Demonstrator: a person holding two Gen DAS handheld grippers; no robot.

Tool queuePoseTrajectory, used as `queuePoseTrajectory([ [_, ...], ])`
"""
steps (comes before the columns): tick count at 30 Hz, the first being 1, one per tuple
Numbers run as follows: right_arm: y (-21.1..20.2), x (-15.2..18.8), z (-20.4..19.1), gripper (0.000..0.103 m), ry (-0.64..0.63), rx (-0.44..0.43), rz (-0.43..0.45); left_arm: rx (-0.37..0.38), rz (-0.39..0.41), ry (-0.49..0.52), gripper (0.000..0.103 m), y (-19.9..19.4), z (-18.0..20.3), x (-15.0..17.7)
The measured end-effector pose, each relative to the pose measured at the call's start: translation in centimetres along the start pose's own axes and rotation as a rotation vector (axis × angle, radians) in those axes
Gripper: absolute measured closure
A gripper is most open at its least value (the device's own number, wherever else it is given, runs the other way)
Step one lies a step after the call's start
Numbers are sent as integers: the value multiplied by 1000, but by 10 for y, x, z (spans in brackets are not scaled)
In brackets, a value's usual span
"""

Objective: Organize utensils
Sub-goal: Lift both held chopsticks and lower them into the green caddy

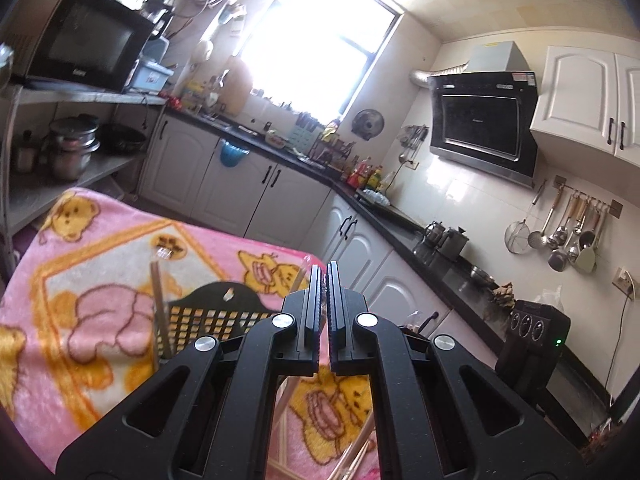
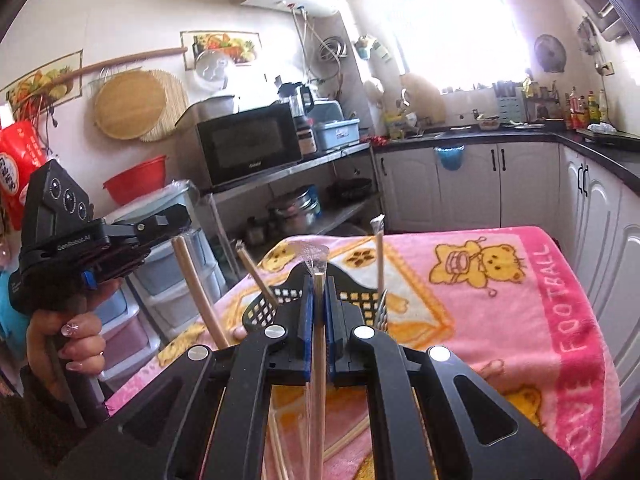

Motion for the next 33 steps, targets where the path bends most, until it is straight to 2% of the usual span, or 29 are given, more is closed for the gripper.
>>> queuePoseTrajectory([
  [14,3,-55,-3,98,-42,12,107,4,56,52,102,13,12,-40],
  [25,13,-116,-9,98,-73,-9,230,1,104,86,102,27,17,-78],
  [33,30,-135,-6,98,-87,4,290,-31,101,79,102,43,4,-84],
])
Point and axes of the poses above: each gripper's, at about its wrist camera, not at the fingertips, and y roughly the way its jaws point, z to its right, x to its underside, the point moved 10 cm from there along y, roughly the way its jaws point, and after that the axes turned 4 degrees about y, right-handed, at the moved point
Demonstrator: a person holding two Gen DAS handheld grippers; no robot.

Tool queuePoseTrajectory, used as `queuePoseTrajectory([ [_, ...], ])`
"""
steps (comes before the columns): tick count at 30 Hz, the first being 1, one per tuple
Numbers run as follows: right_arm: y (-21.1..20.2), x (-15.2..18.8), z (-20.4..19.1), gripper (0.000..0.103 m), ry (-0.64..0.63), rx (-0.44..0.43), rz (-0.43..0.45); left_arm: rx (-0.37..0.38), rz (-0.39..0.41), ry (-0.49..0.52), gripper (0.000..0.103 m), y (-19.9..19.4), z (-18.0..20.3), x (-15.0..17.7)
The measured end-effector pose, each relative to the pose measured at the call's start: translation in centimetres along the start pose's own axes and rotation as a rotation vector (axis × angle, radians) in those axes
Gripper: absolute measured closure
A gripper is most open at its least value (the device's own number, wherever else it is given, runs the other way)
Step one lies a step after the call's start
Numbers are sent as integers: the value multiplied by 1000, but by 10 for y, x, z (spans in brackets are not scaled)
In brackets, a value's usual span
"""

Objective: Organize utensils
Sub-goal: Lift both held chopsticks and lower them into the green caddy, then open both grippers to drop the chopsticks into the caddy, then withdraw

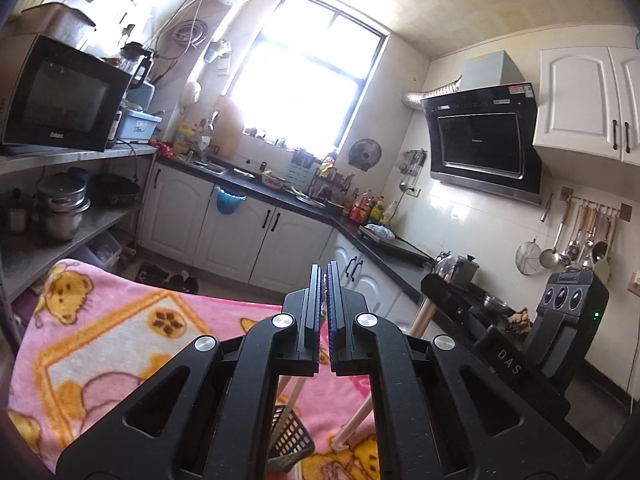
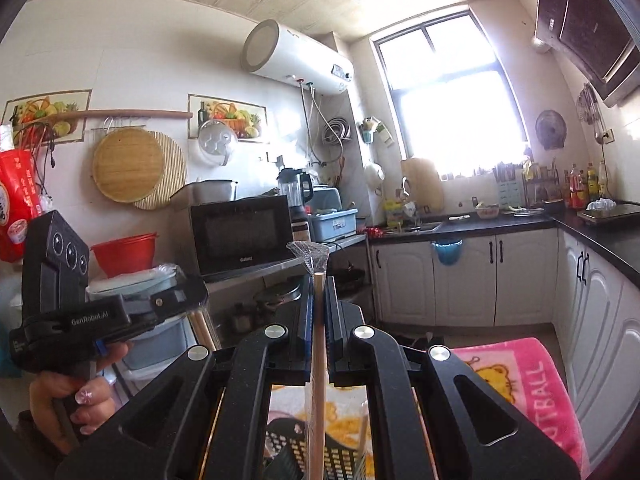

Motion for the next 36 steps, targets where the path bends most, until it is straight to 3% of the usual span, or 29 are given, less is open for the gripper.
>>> queuePoseTrajectory([
  [11,34,37,12,98,-27,59,-19,-14,-38,-40,102,21,-24,32],
  [33,56,99,21,97,46,70,-88,-17,-114,-104,102,40,-44,88],
  [36,55,104,24,91,64,72,-102,-20,-117,-98,102,40,-43,90],
])
Point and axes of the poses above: each gripper's, at about its wrist camera, not at the fingertips, and y roughly the way its jaws point, z to its right, x to its underside, the point moved 10 cm from there along y, roughly the way its jaws point, and after that the axes turned 4 degrees about y, right-handed, at the moved point
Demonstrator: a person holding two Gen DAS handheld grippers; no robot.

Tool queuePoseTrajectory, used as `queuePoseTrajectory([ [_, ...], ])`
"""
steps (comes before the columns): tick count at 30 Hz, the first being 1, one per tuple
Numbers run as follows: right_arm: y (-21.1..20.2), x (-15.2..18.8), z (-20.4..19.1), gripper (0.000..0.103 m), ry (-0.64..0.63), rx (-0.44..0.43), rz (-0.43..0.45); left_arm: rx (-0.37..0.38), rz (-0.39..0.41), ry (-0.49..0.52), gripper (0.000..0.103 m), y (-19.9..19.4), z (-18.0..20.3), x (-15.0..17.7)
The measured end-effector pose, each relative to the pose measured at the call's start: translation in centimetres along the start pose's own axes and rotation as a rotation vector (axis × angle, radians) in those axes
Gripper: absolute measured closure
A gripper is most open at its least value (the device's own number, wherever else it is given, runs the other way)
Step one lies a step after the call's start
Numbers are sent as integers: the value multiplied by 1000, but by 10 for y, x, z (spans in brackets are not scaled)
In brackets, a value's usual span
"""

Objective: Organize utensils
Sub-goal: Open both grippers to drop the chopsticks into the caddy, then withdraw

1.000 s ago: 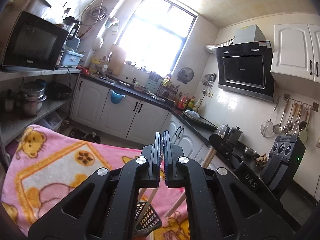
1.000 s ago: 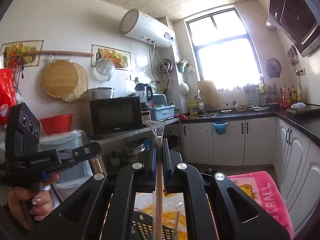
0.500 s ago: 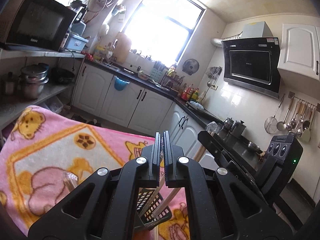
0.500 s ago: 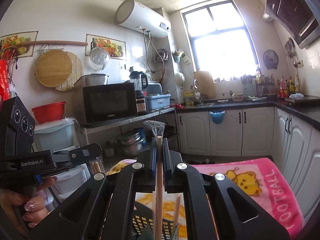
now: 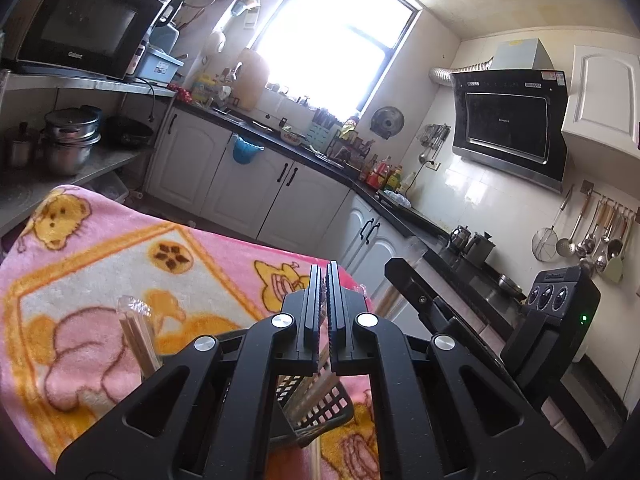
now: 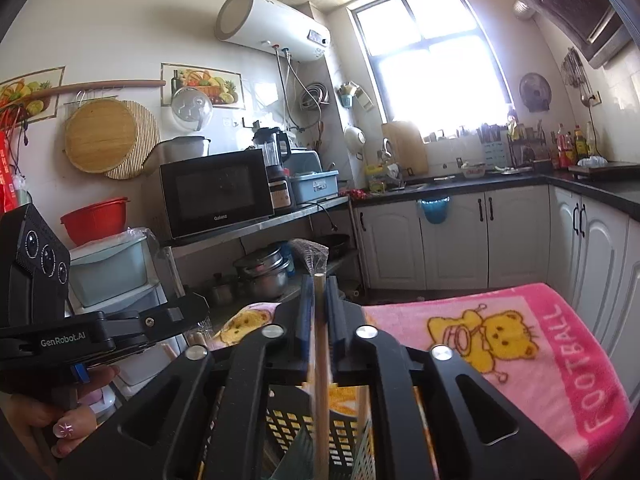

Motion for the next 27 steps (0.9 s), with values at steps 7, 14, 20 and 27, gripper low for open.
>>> queuePoseTrajectory([
  [7,-11,9,12,90,29,25,-28,-18,-16,-9,102,-2,-6,7],
  [14,-23,18,24,76,33,69,-81,-55,-30,-3,100,-8,-14,14],
  [20,-31,30,32,68,38,104,-140,-92,-34,15,80,-12,-17,17],
  [27,-42,39,36,63,45,126,-170,-108,-20,33,62,-23,-15,15],
])
Point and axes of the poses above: each gripper's, at about its wrist camera, not at the fingertips, and y roughly the way its jaws point, z to its right, x to its underside, the point moved 10 cm from there along y, roughly the way its jaws point, and after that the axes turned 4 degrees about y, right-handed, at the moved point
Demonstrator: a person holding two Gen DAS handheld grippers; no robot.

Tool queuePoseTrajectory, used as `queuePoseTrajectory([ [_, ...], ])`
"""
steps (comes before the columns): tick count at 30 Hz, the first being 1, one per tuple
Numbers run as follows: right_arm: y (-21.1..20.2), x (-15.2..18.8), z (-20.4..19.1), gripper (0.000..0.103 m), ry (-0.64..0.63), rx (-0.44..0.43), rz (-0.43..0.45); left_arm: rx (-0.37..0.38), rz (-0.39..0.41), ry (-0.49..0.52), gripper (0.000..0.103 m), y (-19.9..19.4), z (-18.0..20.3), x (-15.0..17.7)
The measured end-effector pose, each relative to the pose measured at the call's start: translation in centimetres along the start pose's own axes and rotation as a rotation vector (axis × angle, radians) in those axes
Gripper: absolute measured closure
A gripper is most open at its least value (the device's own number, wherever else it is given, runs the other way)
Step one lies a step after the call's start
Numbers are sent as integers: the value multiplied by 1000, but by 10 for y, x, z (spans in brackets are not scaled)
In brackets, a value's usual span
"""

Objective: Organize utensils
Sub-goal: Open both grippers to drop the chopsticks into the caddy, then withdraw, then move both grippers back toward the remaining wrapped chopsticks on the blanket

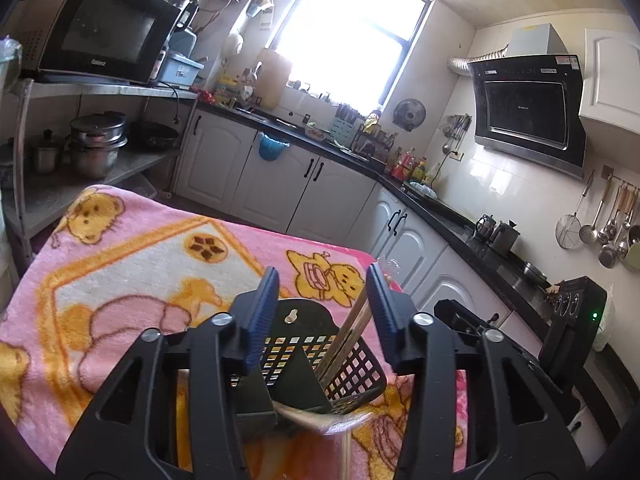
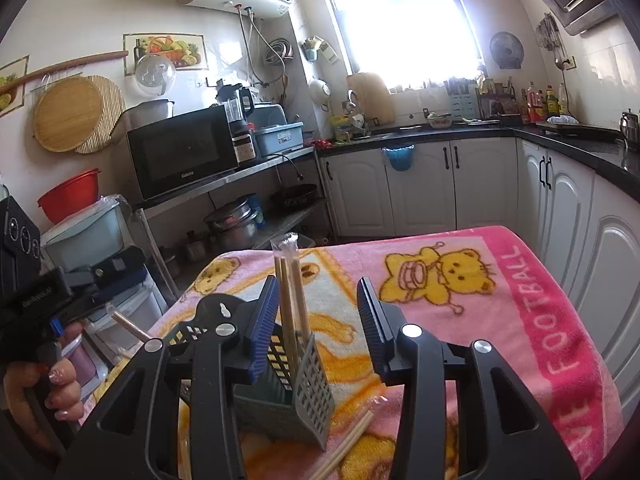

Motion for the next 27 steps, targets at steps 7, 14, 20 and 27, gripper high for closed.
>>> queuePoseTrajectory([
  [7,-9,10,1,58,-10,5,-24,-14,14,8,46,-13,2,-1],
  [14,-18,19,-3,50,-36,2,-46,-26,25,20,27,-29,4,2],
  [20,-27,23,-6,43,-55,-1,-49,-27,36,18,13,-41,7,6],
  [27,-36,31,-8,41,-73,1,-58,-21,33,22,11,-49,13,13],
])
Point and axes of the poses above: each gripper's, at about its wrist camera, not at the fingertips, and y roughly the way its jaws point, z to its right, x to its underside, the point moved 10 cm from there along y, roughly the way its jaws point, and after that the axes turned 4 degrees about y, right-handed, at the moved point
